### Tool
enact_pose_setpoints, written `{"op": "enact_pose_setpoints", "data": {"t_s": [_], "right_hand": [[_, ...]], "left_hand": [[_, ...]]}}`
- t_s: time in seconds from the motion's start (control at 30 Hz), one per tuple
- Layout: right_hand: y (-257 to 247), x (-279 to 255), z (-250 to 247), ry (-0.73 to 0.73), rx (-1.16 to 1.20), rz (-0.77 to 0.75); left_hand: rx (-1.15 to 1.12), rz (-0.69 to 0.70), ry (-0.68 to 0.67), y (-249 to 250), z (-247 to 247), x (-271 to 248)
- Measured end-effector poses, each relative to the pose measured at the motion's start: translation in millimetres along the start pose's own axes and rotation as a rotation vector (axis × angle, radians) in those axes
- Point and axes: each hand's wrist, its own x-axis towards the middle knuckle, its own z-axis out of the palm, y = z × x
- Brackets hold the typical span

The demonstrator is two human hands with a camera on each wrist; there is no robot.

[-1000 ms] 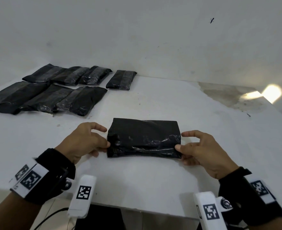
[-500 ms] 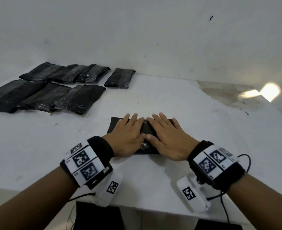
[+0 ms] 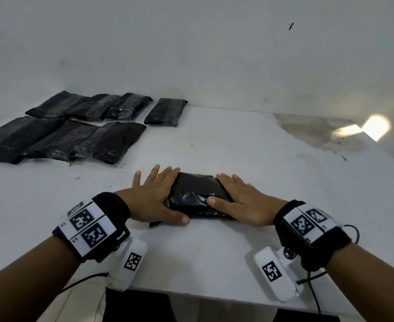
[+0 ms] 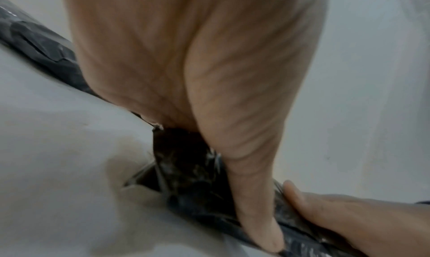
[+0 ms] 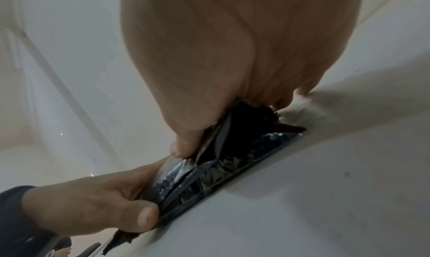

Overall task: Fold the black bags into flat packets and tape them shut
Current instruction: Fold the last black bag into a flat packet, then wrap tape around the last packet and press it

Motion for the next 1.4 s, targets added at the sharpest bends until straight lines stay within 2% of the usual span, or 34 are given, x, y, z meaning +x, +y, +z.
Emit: {"op": "enact_pose_setpoints", "data": {"t_s": [0.13, 0.33, 0.53, 0.7, 0.87, 0.97, 1.13, 1.27, 1.4], "right_hand": [[7, -9, -8, 0.051, -0.008, 0.023], [40, -45, -42, 0.279, 0.109, 0.071], [106, -74, -65, 0.481, 0.073, 0.299], [156, -61, -75, 0.566, 0.09, 0.436], [181, -17, -93, 0.542, 0.024, 0.453], [190, 6, -104, 0.519, -0.011, 0.472], [202, 27, -112, 0.372, -0.167, 0.468], [206, 32, -117, 0.43, -0.193, 0.379], [211, 35, -118, 0.486, -0.149, 0.335]], "left_hand": [[-0.001, 0.004, 0.029, 14, 0, 8], [0.027, 0.029, 0.042, 55, 1, 39], [0.089, 0.077, 0.05, 98, -1, 72], [0.118, 0.062, 0.062, 108, -2, 80], [0.161, 0.046, 0.07, 123, -3, 74], [0.09, 0.16, 0.128, 131, -5, 72], [-0.082, 0.389, 0.215, 141, -13, 73], [-0.151, 0.439, 0.316, 138, -9, 82], [-0.185, 0.443, 0.357, 134, -7, 85]]}}
